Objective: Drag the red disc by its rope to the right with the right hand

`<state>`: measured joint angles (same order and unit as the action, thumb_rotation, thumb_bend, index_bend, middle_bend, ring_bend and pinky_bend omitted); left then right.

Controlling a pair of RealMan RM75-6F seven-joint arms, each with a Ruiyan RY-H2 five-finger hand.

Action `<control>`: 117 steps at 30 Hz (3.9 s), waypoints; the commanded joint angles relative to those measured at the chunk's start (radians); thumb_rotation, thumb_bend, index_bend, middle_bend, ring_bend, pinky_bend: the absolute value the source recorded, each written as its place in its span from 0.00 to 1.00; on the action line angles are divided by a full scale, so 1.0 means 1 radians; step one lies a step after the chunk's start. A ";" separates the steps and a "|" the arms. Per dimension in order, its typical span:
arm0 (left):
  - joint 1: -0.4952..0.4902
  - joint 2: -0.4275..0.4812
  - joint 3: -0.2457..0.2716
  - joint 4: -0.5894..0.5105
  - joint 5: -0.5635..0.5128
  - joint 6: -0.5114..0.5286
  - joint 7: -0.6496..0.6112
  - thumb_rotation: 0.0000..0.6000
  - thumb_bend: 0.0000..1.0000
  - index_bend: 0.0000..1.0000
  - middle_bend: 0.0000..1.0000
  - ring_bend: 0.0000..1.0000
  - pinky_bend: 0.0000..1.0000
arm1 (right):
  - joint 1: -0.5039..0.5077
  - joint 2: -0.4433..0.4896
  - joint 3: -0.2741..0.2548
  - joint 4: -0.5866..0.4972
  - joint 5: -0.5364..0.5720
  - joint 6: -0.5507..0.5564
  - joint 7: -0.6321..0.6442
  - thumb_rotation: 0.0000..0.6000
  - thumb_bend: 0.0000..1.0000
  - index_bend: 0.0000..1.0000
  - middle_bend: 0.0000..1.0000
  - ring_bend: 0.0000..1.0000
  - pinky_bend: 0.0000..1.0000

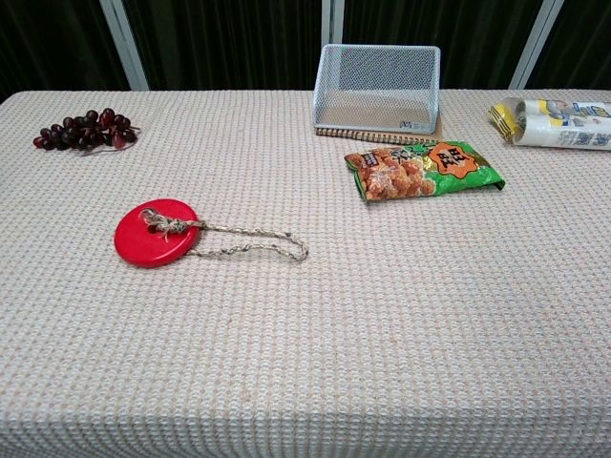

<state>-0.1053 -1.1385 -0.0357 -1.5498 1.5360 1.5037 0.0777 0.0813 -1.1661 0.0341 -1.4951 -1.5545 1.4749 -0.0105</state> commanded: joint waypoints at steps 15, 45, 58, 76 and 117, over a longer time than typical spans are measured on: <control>0.012 0.018 0.008 -0.004 -0.001 0.007 -0.013 1.00 0.19 0.23 0.17 0.10 0.18 | 0.039 0.015 -0.003 -0.055 0.012 -0.078 -0.020 1.00 0.12 0.00 0.00 0.00 0.00; 0.039 -0.024 0.008 0.093 -0.027 0.021 -0.070 1.00 0.19 0.27 0.18 0.10 0.18 | 0.790 -0.206 0.157 -0.193 0.160 -0.951 -0.026 1.00 0.21 0.00 0.00 0.00 0.00; 0.051 -0.040 0.003 0.139 -0.040 0.027 -0.108 1.00 0.19 0.27 0.18 0.10 0.16 | 0.925 -0.355 0.140 -0.067 0.344 -1.013 -0.113 1.00 0.21 0.00 0.02 0.00 0.00; 0.058 -0.045 0.002 0.155 -0.050 0.018 -0.118 1.00 0.19 0.27 0.18 0.10 0.16 | 0.978 -0.425 0.098 -0.013 0.427 -0.998 -0.103 1.00 0.30 0.00 0.14 0.00 0.00; 0.063 -0.047 0.000 0.165 -0.055 0.007 -0.134 1.00 0.19 0.30 0.18 0.10 0.16 | 0.921 -0.422 0.098 -0.001 0.349 -0.968 0.123 1.00 0.49 0.00 0.57 0.09 0.00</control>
<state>-0.0419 -1.1850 -0.0354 -1.3845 1.4808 1.5107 -0.0564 1.0019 -1.5883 0.1324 -1.4965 -1.2046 0.5061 0.1131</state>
